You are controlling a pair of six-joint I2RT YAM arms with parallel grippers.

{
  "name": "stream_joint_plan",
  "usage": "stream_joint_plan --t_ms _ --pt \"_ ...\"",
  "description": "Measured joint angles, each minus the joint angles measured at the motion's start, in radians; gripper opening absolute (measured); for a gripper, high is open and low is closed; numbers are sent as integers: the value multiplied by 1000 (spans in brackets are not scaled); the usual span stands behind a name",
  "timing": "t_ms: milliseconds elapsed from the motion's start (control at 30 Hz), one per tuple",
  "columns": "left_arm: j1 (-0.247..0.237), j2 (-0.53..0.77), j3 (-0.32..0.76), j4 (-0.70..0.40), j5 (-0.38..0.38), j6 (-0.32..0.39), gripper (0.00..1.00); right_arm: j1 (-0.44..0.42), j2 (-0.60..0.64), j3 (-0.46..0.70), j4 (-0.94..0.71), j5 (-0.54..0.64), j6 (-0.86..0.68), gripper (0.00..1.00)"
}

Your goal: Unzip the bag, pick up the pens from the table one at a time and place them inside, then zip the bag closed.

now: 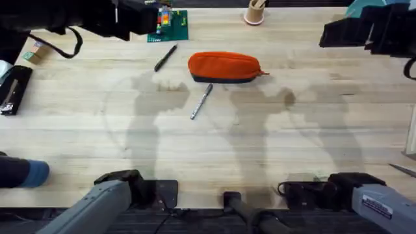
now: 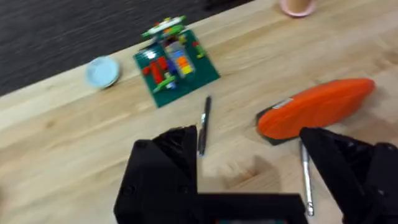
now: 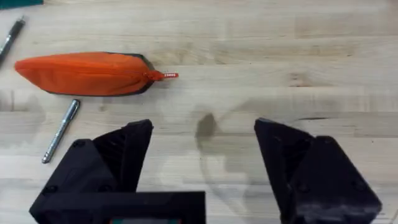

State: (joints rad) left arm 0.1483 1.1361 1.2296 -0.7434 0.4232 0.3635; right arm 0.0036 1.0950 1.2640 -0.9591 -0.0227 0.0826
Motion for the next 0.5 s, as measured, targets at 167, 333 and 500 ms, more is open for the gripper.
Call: stream_joint_plan --t_ms 167,333,500 --pt "109 112 1 18 299 170 998 0 0 1 1 0 0 996" --pt "162 259 1 79 560 325 994 0 0 1 4 0 0 995" --pt "164 402 1 178 752 398 993 0 0 2 9 0 0 995"
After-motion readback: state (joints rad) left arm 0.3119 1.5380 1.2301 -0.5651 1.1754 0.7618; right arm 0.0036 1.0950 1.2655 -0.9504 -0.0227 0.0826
